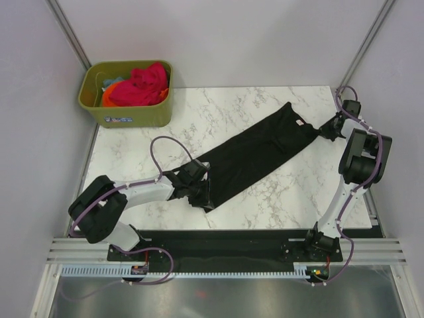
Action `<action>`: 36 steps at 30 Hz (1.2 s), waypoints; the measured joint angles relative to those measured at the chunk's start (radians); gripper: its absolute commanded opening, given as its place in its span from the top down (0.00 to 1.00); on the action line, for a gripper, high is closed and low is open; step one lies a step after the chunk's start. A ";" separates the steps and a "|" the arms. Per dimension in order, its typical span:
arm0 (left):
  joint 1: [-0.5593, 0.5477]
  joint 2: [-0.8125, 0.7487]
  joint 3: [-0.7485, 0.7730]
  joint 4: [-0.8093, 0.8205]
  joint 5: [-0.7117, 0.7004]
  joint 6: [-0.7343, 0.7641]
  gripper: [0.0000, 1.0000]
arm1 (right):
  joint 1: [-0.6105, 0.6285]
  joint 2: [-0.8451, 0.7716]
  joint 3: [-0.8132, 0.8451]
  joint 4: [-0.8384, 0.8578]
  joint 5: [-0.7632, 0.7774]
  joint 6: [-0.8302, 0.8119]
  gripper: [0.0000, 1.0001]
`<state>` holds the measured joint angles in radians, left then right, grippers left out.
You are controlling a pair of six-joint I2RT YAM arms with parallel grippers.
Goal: Fold and stack the t-shirts
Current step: Fold the tshirt
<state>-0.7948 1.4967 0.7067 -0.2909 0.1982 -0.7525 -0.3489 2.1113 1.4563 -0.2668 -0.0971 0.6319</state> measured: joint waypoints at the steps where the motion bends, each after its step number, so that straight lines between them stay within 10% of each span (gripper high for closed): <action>1: -0.005 0.000 -0.005 0.012 0.001 -0.004 0.67 | 0.000 0.012 0.018 -0.002 -0.002 -0.001 0.96; 17: -0.032 -0.085 0.169 -0.095 0.020 -0.033 0.42 | -0.008 0.259 0.449 -0.096 0.047 -0.056 0.87; 27: 0.244 0.111 0.398 -0.151 0.034 0.124 0.41 | 0.005 0.319 0.547 -0.134 0.016 -0.061 0.48; 36: 0.314 0.304 0.519 -0.150 0.072 0.221 0.42 | 0.017 0.137 0.426 -0.221 0.025 -0.003 0.33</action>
<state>-0.4805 1.8008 1.2259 -0.4404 0.2707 -0.5316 -0.3321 2.2478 1.8820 -0.4881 -0.0723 0.6292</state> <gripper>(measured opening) 0.583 0.649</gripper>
